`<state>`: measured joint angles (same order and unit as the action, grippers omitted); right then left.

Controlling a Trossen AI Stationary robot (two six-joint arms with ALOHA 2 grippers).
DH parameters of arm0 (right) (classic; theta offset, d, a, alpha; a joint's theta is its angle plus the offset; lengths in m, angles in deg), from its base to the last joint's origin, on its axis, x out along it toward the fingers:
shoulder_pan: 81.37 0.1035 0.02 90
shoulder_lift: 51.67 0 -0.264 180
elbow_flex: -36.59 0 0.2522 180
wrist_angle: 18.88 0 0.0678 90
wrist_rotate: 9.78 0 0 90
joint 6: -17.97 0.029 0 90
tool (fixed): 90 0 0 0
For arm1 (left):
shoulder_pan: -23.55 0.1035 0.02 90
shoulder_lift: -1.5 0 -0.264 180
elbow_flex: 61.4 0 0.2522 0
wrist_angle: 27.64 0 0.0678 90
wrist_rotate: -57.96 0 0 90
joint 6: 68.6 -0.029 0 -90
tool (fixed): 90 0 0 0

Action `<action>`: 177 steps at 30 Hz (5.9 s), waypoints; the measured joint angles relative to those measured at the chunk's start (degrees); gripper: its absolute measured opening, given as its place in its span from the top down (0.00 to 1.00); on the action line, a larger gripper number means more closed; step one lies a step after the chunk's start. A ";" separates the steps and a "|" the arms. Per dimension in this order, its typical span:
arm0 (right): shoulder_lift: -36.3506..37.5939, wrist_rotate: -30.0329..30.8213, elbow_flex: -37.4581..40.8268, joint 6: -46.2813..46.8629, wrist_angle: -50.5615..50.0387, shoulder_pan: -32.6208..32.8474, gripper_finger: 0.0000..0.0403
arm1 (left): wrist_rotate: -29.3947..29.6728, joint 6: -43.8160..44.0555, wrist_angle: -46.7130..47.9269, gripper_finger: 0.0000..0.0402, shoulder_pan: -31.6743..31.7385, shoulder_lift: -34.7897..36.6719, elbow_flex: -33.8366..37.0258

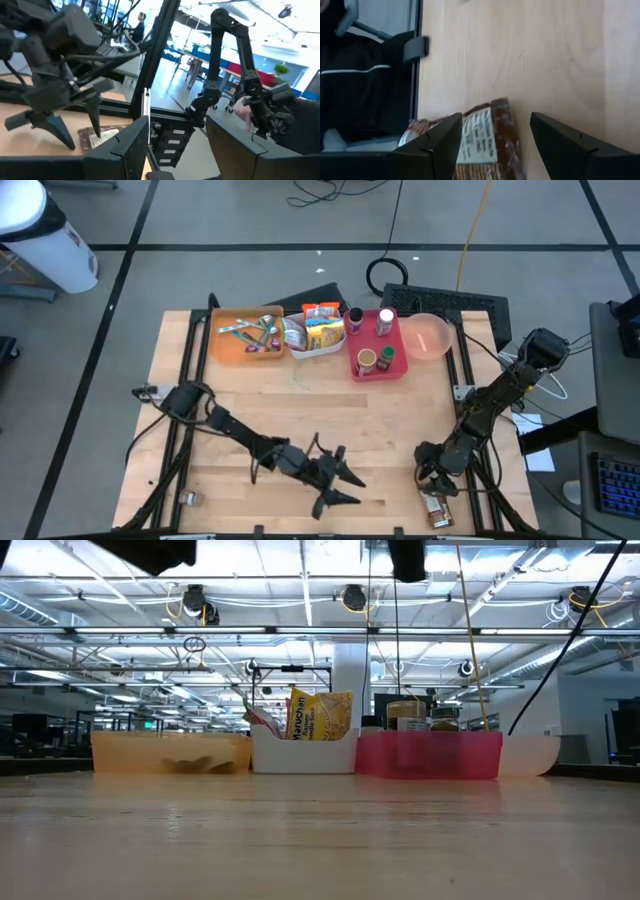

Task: Pick & Place Food Item
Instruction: Put the orange seasoning packet into the pink bin

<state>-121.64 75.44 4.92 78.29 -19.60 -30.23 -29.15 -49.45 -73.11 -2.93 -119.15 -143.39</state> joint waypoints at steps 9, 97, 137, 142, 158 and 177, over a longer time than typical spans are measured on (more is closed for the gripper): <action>-0.17 -2.34 0.09 0.30 -0.71 5.00 0.55 | 4.81 2.24 7.14 0.48 -2.38 -7.81 -14.94; -4.61 10.54 0.17 -52.06 23.12 -24.70 1.00 | 23.05 3.17 52.76 0.54 6.45 -6.10 -22.38; 2.12 4.80 0.15 -51.57 12.39 -32.44 0.93 | 3.12 -5.93 71.49 0.98 19.49 -5.74 -22.36; 2.12 1.29 0.15 -47.79 10.56 -32.30 0.81 | -6.29 -7.09 71.22 0.87 21.82 -5.74 -22.36; 2.12 -2.61 0.20 -40.62 4.63 -31.07 0.43 | -14.84 2.01 71.14 0.39 20.77 -6.70 -22.36; 2.23 12.29 7.06 -36.99 13.27 -22.57 0.42 | -20.63 14.50 56.06 0.36 21.55 -12.96 -22.45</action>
<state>-119.41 87.73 11.98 41.30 -6.33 -52.81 -49.77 -34.95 -17.05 18.62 -132.11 -165.83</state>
